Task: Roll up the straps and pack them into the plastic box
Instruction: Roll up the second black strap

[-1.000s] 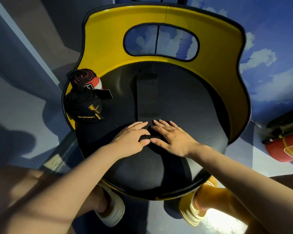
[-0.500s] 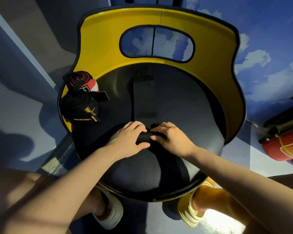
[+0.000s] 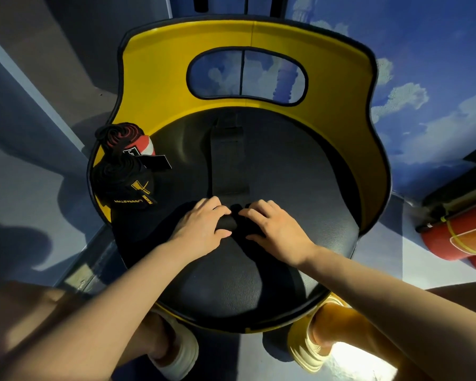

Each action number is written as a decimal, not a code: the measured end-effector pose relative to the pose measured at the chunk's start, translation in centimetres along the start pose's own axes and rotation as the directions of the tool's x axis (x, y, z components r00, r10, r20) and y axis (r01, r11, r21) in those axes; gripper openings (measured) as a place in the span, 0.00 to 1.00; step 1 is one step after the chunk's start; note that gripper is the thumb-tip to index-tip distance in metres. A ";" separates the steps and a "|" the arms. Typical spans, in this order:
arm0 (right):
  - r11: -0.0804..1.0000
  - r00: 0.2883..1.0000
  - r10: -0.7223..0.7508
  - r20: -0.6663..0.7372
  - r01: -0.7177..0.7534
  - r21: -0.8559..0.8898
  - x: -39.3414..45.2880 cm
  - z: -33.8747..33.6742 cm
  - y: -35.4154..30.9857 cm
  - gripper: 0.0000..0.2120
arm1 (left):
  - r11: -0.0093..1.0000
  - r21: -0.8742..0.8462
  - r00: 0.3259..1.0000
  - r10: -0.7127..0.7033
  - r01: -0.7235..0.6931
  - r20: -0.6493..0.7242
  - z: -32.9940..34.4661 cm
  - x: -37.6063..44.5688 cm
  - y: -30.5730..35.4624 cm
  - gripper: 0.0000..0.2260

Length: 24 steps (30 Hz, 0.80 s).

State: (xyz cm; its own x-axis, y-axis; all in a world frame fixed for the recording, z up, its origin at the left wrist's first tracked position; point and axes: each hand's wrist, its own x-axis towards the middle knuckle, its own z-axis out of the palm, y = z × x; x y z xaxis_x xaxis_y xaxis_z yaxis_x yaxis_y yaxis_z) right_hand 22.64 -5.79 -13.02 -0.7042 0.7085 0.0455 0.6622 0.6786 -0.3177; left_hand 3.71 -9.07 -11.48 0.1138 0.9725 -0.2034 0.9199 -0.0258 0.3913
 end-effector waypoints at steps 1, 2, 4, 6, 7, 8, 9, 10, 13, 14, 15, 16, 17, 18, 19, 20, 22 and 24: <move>1.000 1.000 0.000 -0.006 0.000 0.006 0.0 -0.1 0.0 0.24 | 1.000 0.001 1.000 0.001 -0.001 0.001 0.0 0.0 0.0 0.19; 1.000 1.000 0.007 -0.015 -0.007 0.028 0.1 -0.2 0.1 0.24 | 1.000 0.003 1.000 0.004 -0.004 -0.002 0.0 0.0 0.0 0.19; 0.996 0.999 0.032 -0.024 -0.030 0.079 0.4 -0.3 0.1 0.23 | 1.000 -0.001 1.000 0.011 -0.011 -0.017 0.0 0.0 0.0 0.19; 0.992 0.998 0.058 -0.009 -0.057 0.114 0.6 -0.4 0.1 0.23 | 1.000 -0.020 0.999 0.009 -0.009 -0.033 0.0 0.0 0.0 0.18; 0.990 0.998 0.069 0.000 -0.069 0.125 0.7 -0.3 0.2 0.23 | 1.000 -0.020 0.999 0.002 -0.003 -0.033 0.0 0.1 0.0 0.19; 0.988 0.997 0.077 0.006 -0.077 0.132 0.8 -0.3 0.2 0.23 | 1.000 -0.012 1.000 -0.004 0.004 -0.030 0.0 0.0 0.0 0.18; 0.987 0.996 0.083 0.010 -0.084 0.137 0.8 -0.2 0.2 0.23 | 1.000 -0.004 0.999 -0.009 0.009 -0.032 0.0 0.0 0.0 0.18; 0.986 0.996 0.090 0.015 -0.092 0.143 0.8 -0.2 0.3 0.23 | 1.000 -0.003 0.999 -0.013 0.013 -0.041 0.0 0.0 -0.1 0.18; 0.982 0.994 0.109 0.026 -0.112 0.153 1.0 -0.2 0.3 0.23 | 1.000 -0.005 0.996 -0.006 0.006 -0.089 0.0 0.1 -0.1 0.16; 0.982 0.993 0.111 0.027 -0.114 0.152 1.0 -0.2 0.3 0.23 | 1.000 -0.004 0.995 -0.001 0.001 -0.102 0.0 0.1 -0.1 0.16; 0.982 0.993 0.115 0.028 -0.117 0.150 1.0 -0.2 0.3 0.24 | 1.000 -0.010 0.994 -0.001 0.000 -0.110 0.0 0.1 -0.1 0.16; 0.982 0.993 0.119 0.026 -0.122 0.147 0.9 -0.2 0.3 0.24 | 1.000 -0.023 0.994 -0.005 0.003 -0.111 -0.1 0.1 -0.1 0.16; 0.983 0.992 0.120 0.022 -0.122 0.139 0.8 -0.2 0.2 0.25 | 0.999 -0.036 0.994 -0.010 0.006 -0.109 -0.1 0.2 -0.1 0.16; 0.985 0.993 0.116 0.013 -0.116 0.126 0.7 -0.1 0.2 0.25 | 0.999 -0.047 0.994 -0.016 0.011 -0.106 -0.1 0.2 -0.1 0.16; 0.988 0.995 0.104 0.002 -0.104 0.111 0.5 -0.1 0.2 0.26 | 0.998 -0.057 0.994 -0.022 0.016 -0.103 -0.1 0.2 -0.1 0.17; 0.991 0.996 0.093 -0.008 -0.092 0.100 0.4 0.0 0.3 0.26 | 0.998 -0.065 0.995 -0.028 0.022 -0.100 -0.1 0.2 -0.1 0.17; 0.990 0.995 0.097 -0.027 -0.093 0.110 0.3 0.0 0.3 0.23 | 0.997 -0.074 0.995 -0.041 0.034 -0.095 0.0 0.3 -0.2 0.17; 0.983 0.992 0.118 -0.043 -0.111 0.147 0.3 -0.1 0.4 0.20 | 0.996 -0.072 0.994 -0.053 0.046 -0.093 0.0 0.3 -0.2 0.18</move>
State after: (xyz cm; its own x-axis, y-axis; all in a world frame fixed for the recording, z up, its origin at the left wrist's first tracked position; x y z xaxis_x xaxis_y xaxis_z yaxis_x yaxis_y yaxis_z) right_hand 22.70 -5.24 -13.08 -0.6094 0.7914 0.0487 0.6910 0.5602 -0.4568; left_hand 3.52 -8.73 -11.63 0.0299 0.9898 -0.1396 0.8947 0.0358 0.4453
